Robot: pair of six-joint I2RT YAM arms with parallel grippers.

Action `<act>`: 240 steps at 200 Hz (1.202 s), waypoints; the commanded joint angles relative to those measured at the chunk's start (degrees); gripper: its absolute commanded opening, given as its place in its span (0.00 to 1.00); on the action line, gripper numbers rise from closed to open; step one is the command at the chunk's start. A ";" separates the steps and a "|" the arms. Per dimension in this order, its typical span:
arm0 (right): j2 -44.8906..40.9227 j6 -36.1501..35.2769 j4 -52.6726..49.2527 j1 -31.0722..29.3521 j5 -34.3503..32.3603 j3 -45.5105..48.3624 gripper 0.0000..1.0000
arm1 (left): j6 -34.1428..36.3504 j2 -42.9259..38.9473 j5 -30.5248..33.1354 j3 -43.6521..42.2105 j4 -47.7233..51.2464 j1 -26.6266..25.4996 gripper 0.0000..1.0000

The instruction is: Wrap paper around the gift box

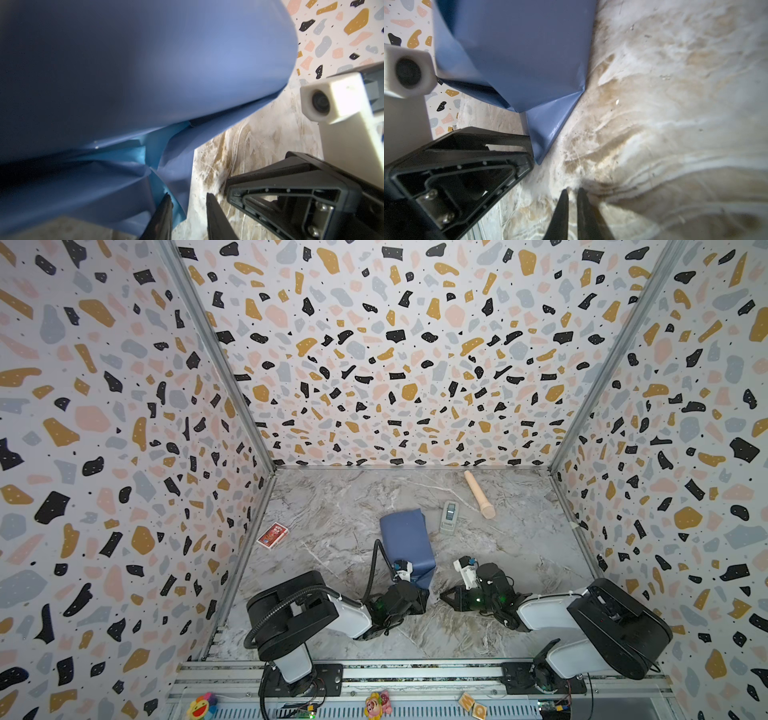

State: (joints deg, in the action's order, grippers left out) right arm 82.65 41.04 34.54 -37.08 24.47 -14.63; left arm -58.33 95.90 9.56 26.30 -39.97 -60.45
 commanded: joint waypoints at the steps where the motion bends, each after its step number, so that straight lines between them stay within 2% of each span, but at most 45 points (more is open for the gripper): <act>1: -0.89 -0.69 -2.19 0.24 -1.18 0.89 0.13 | -1.95 1.15 1.40 0.34 -4.96 0.24 0.28; 67: -0.83 -0.65 -2.11 0.26 -1.44 1.23 0.12 | -2.90 2.63 3.53 0.84 -5.41 0.24 0.21; 186: -0.93 0.40 -1.37 -0.70 -1.94 1.54 0.13 | -3.64 3.57 4.50 0.49 -9.36 0.53 0.00; 240: 2.58 5.42 2.67 -5.66 -5.77 -0.36 0.14 | -2.46 1.03 4.57 -0.14 -9.15 0.66 0.00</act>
State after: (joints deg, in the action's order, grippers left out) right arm 83.15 43.31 36.88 -40.64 21.87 -14.15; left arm -62.13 98.63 12.97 26.28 -46.52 -60.10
